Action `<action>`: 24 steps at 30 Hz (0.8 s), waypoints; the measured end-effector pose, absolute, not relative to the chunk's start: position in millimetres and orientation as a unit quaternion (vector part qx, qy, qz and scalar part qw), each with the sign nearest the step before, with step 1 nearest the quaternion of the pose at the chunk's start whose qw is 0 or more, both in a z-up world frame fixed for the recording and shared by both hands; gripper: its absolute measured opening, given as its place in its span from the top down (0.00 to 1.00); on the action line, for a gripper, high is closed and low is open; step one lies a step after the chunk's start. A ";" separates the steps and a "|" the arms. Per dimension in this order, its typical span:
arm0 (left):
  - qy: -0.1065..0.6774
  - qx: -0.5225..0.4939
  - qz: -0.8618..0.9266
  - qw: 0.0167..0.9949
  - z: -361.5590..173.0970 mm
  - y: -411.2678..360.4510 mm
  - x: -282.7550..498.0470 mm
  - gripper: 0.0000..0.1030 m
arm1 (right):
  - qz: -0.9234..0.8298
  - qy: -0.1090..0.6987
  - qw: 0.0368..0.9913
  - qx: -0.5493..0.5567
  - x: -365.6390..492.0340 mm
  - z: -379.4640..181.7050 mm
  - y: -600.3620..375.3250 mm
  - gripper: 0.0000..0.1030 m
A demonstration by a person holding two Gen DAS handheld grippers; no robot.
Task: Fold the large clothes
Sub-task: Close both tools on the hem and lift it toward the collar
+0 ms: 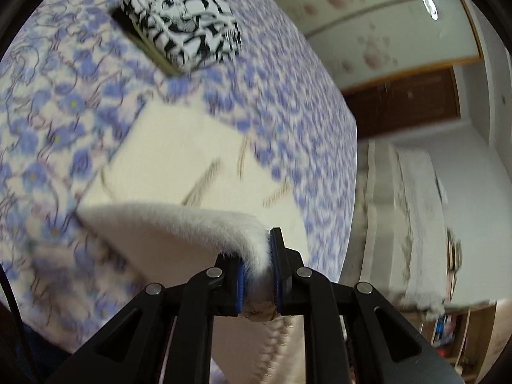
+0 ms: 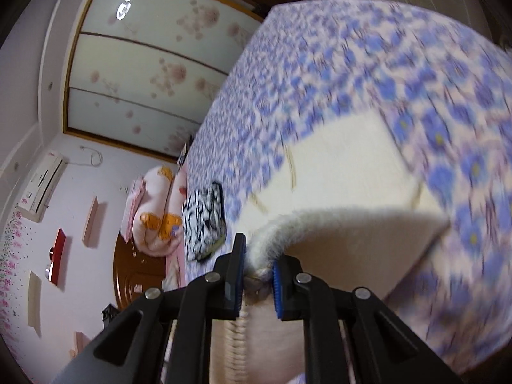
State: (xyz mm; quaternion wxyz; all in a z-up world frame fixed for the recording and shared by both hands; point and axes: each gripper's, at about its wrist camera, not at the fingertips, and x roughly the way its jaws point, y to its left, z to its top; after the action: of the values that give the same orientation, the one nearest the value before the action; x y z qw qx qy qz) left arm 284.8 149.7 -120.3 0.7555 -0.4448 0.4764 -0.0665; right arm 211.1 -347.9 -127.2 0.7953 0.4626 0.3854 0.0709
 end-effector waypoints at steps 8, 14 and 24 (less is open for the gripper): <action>0.435 -0.450 0.009 0.780 -157.1 184.9 369.9 0.89 | 0.031 0.351 0.817 0.456 301.4 -150.7 -394.6 0.87; 0.457 -0.420 0.014 0.784 -220.8 180.2 448.4 0.90 | 0.019 0.359 0.822 0.442 370.9 -199.5 -406.3 0.87; 0.483 -0.417 0.059 0.768 -300.0 183.8 506.8 0.90 | -0.030 0.388 0.823 0.414 444.8 -274.8 -403.1 0.87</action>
State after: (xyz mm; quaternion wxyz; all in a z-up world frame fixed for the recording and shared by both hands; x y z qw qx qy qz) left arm 506.8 183.8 -300.0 0.7677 -0.4172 0.4829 0.0585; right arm 444.8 -403.1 -274.8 0.8230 0.4136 0.3883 -0.0300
